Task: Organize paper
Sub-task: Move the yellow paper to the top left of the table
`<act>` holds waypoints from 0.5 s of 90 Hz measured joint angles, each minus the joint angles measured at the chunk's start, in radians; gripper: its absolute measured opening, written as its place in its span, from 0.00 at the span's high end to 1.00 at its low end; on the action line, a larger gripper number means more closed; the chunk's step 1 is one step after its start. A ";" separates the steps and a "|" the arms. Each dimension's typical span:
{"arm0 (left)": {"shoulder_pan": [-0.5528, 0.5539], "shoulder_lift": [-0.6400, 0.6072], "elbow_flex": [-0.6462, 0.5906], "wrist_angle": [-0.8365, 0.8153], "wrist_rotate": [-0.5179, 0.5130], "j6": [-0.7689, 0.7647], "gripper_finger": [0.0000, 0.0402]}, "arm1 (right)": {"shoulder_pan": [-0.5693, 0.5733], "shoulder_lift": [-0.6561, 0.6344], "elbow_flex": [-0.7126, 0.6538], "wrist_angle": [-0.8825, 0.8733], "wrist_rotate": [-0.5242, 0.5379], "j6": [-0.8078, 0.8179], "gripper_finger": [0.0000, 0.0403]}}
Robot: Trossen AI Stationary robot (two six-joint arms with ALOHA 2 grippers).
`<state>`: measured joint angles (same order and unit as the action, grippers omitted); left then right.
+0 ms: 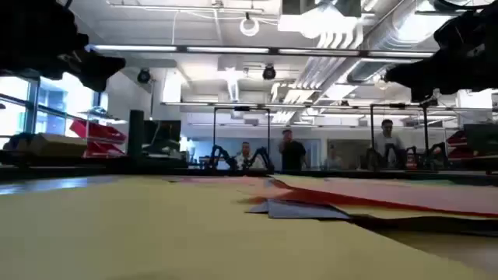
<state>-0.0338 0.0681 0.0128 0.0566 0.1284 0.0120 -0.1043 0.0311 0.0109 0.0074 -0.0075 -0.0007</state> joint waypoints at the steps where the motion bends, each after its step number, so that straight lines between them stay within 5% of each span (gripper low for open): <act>1: 0.000 0.000 0.000 0.000 0.000 0.000 0.22 | 0.000 0.000 0.000 0.000 0.000 -0.002 1.00; 45: 0.000 0.000 0.000 0.084 0.011 -0.027 0.22 | 0.000 0.000 0.000 0.000 0.000 -0.007 1.00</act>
<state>-0.0341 0.0681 0.0128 0.1409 0.1390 -0.0149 -0.1043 0.0311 0.0109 0.0074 -0.0074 -0.0074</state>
